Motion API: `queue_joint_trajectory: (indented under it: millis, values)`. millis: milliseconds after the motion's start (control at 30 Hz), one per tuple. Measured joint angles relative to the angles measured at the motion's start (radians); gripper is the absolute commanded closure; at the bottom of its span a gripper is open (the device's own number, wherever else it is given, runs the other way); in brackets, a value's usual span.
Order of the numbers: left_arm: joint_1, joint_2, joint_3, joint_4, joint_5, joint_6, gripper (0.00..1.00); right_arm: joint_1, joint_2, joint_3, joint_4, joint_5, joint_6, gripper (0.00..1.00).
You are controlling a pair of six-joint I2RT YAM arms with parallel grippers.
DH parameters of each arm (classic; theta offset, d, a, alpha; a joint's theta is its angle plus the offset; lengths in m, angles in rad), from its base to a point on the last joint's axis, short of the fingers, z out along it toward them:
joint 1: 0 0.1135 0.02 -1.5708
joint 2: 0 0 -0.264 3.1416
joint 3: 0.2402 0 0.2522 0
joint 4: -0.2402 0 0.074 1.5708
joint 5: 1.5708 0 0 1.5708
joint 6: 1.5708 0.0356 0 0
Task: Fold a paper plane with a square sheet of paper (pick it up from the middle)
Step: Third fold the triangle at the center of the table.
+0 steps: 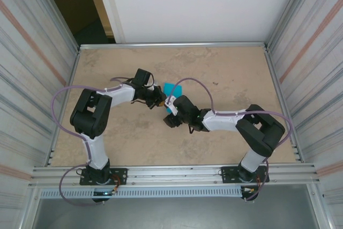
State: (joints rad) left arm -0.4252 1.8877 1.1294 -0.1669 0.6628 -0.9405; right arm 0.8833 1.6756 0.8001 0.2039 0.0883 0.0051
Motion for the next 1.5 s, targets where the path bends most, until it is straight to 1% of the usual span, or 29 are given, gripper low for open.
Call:
queue_joint_trajectory:
  millis: [233,433,700,1067,1200,1267,1367,1500]
  values:
    - [0.0,0.0,0.0,-0.002,-0.001,0.0,0.96,0.0,0.013,0.0,0.014,0.066,-0.033,0.37]
    - [0.0,0.0,0.0,-0.009,-0.001,0.001,0.96,-0.001,-0.005,-0.016,0.036,0.103,-0.044,0.46]
    - [0.0,0.0,0.0,-0.011,-0.001,0.001,0.96,-0.002,-0.01,-0.017,0.05,0.094,-0.043,0.62]
    - [0.0,-0.005,-0.007,-0.013,-0.001,0.0,0.94,-0.002,-0.01,-0.017,0.051,0.064,-0.043,0.7]
    - [0.0,-0.009,-0.01,-0.015,-0.001,0.001,0.92,-0.006,-0.01,-0.017,0.051,0.048,-0.043,0.78]
    - [0.0,-0.011,-0.012,-0.016,-0.001,0.0,0.89,-0.007,-0.01,-0.017,0.051,0.04,-0.044,0.84]
    - [0.0,-0.02,-0.015,-0.017,-0.005,0.001,0.8,-0.009,-0.01,-0.017,0.05,0.023,-0.044,0.9]
    - [0.015,-0.069,-0.025,-0.034,-0.024,0.011,0.66,-0.009,-0.01,-0.017,0.038,-0.018,-0.044,0.94]
